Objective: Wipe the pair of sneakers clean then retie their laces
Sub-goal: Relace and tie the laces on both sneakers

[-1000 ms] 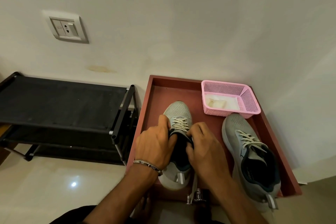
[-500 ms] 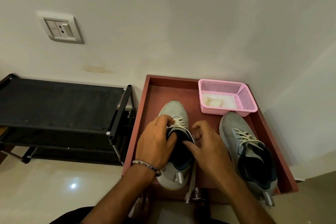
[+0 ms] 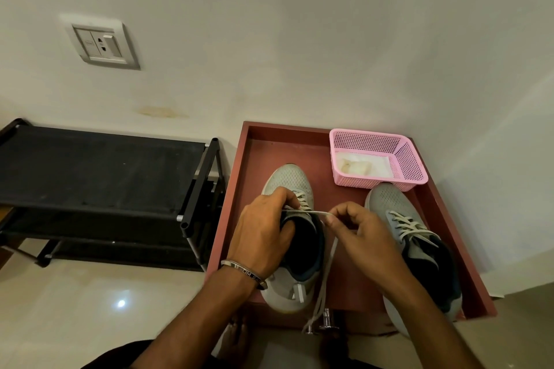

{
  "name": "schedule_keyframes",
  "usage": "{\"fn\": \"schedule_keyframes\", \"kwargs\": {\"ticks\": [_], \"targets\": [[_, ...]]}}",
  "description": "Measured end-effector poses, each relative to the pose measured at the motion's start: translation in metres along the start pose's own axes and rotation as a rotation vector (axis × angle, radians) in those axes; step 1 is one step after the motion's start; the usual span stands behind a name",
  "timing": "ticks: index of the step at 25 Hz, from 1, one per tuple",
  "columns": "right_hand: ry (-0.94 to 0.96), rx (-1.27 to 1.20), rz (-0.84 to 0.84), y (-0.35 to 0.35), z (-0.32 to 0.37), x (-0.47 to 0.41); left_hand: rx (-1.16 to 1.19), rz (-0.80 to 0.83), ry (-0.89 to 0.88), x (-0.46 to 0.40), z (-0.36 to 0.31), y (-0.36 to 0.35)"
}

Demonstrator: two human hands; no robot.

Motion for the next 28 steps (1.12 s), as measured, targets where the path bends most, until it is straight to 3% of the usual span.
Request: {"fn": "schedule_keyframes", "kwargs": {"ticks": [5, 8, 16, 20, 24, 26, 28], "targets": [[0.034, -0.392, -0.19, 0.005, 0.004, -0.002, 0.015, 0.007, -0.037, -0.002, -0.002, 0.001], [0.03, -0.626, -0.205, 0.002, 0.001, -0.006, 0.058, 0.005, -0.044, -0.003, -0.005, 0.001], [0.07, 0.021, -0.374, 0.002, 0.001, 0.0, 0.106, 0.046, -0.009, -0.007, -0.001, 0.0], [-0.122, 0.103, -0.083, -0.016, -0.005, 0.003, 0.254, 0.064, 0.046, -0.007, 0.003, 0.002], [-0.198, 0.119, -0.054, -0.017, -0.011, 0.003, 0.524, 0.169, 0.065, -0.011, 0.007, 0.007], [-0.22, 0.151, -0.007, -0.018, -0.01, 0.002, 0.72, 0.078, 0.077, -0.015, 0.011, 0.015], [-0.237, 0.176, 0.012, -0.019, -0.008, 0.002, 0.876, -0.138, 0.175, -0.016, 0.021, 0.025]]}}
Point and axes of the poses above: each hand's wrist, its own x-axis away from the middle knuckle, its own y-axis out of the back of the hand, z = x × y, the point moved 4 cm from there along -x, towards the middle knuckle, and after that the axes turned 13 degrees about z, right-handed, at the moved point
